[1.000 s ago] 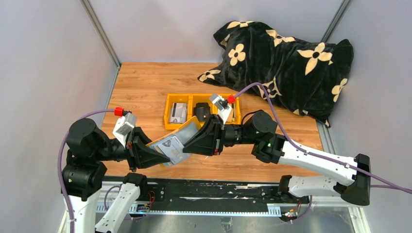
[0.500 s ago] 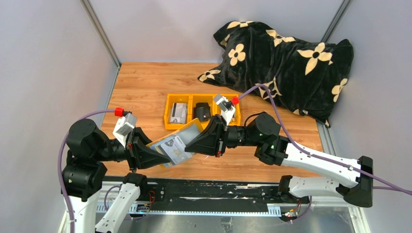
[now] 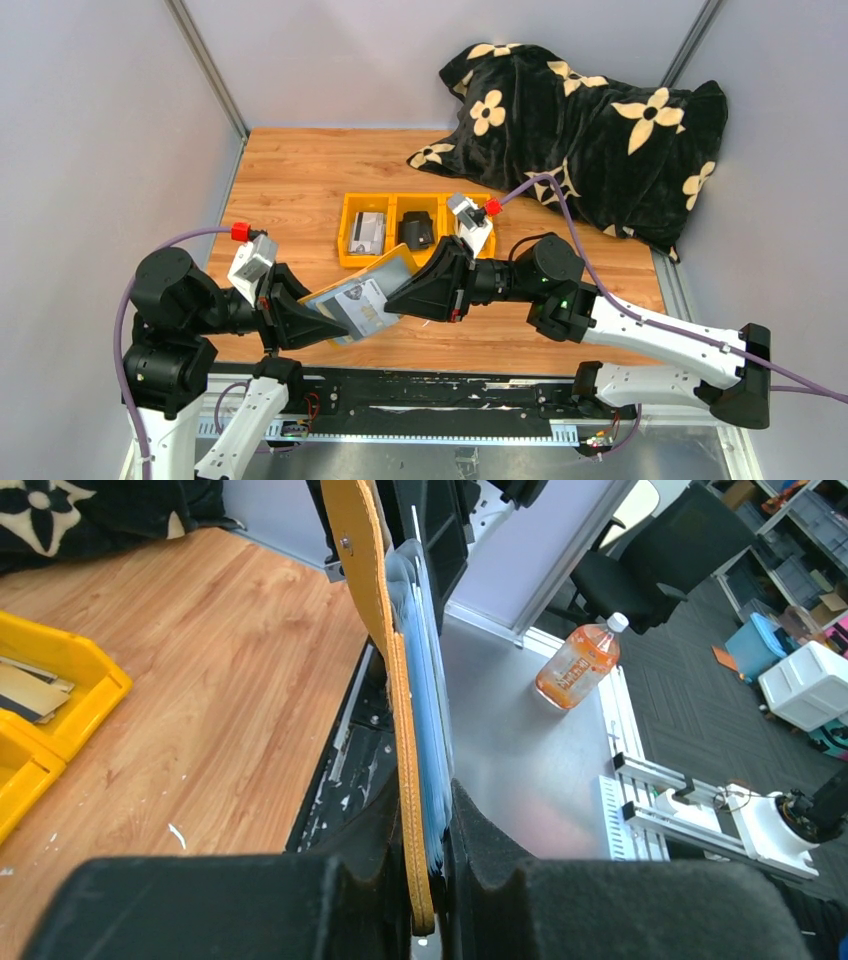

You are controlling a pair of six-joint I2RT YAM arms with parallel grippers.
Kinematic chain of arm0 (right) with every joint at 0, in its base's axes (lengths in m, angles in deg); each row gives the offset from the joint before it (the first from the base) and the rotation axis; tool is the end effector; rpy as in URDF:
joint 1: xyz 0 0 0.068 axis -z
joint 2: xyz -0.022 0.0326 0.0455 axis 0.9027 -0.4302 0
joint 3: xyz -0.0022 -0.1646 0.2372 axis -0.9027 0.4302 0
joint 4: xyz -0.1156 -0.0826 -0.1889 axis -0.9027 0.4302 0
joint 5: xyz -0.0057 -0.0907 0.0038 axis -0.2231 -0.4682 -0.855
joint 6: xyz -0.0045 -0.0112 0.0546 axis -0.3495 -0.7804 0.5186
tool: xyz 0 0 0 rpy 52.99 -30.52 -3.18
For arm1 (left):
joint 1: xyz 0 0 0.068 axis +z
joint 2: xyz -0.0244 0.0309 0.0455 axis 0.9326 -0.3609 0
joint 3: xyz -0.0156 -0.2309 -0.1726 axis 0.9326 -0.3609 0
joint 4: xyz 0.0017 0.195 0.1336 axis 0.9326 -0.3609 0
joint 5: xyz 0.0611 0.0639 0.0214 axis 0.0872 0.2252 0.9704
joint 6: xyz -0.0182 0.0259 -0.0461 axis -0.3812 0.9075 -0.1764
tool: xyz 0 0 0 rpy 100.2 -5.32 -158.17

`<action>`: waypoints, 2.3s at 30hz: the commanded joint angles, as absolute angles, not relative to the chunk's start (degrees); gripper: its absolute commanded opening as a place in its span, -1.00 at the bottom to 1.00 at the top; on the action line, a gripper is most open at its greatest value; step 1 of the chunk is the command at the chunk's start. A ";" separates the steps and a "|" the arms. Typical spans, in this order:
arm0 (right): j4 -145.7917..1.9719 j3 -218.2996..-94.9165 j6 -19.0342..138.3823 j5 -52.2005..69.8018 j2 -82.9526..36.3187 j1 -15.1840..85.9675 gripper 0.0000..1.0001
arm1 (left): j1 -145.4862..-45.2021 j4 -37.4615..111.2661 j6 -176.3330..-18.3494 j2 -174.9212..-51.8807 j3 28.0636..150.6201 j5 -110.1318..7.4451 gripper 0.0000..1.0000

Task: Take the credit cards out of the card holder
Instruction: Remove the credit card from the card holder, then place the credit card in the storage box.

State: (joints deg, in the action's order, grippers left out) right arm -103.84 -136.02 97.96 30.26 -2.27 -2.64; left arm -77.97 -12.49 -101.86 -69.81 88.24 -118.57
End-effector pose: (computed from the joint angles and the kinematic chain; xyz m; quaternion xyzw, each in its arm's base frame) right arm 0.0599 0.1906 0.4452 -0.3072 0.4601 0.7567 0.3484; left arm -0.0104 -0.0362 0.4340 0.3644 0.6203 -0.5642 0.4051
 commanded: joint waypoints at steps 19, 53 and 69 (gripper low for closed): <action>-105.19 -141.98 96.29 31.93 -6.66 -3.35 -0.62 | -78.12 -12.05 -103.54 -68.91 87.40 -115.09 -1.00; -82.52 -129.73 98.92 26.53 17.28 20.92 -1.00 | -78.16 -25.93 -83.78 -71.46 88.19 -104.58 -1.00; -84.26 -115.93 106.60 28.68 10.12 35.90 -1.00 | -78.16 -27.08 -83.01 -70.75 89.57 -108.52 -1.00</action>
State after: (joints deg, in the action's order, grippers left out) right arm -81.52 -115.82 105.46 28.99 16.31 35.53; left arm -77.99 -25.19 -85.47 -71.18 87.85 -104.95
